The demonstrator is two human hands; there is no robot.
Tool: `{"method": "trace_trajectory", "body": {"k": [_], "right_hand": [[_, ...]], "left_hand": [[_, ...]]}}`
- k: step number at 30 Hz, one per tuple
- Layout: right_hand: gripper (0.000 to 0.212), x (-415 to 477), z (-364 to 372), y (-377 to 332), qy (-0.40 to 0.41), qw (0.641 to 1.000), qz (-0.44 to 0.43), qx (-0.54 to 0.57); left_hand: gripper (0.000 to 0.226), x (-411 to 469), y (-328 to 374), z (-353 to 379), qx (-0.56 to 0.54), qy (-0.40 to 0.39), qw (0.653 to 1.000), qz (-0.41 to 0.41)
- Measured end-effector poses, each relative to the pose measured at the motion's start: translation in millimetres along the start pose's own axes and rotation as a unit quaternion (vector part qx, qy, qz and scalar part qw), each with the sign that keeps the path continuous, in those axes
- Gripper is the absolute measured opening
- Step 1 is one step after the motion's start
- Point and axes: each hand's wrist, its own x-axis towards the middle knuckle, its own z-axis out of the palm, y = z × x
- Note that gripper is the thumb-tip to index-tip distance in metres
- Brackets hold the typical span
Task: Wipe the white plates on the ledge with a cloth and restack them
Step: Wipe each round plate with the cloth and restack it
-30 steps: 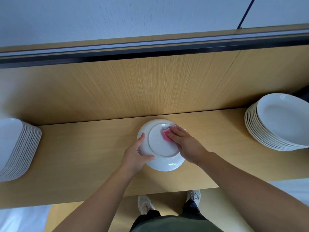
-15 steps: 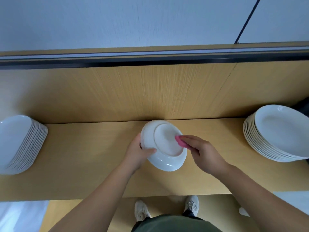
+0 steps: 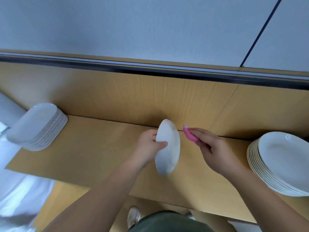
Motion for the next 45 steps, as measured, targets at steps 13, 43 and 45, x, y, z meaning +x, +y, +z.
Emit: {"method": "trace_trajectory", "body": {"k": [13,43,45], "right_hand": [[0.051,40,35,-33,-0.062,0.995,-0.076,-0.003],[0.045,100,179,-84,-0.122,0.984,-0.046,-0.121],[0.046,100,181,-82,-0.124,0.983,-0.039,-0.129]], "left_hand": [[0.041,-40,-29,-87,0.450,0.171,0.868,0.126],[0.025,10,-136,-253,0.448,0.068,0.891,-0.017],[0.025,12,-143,-256,0.443,0.062,0.894,-0.036]]}}
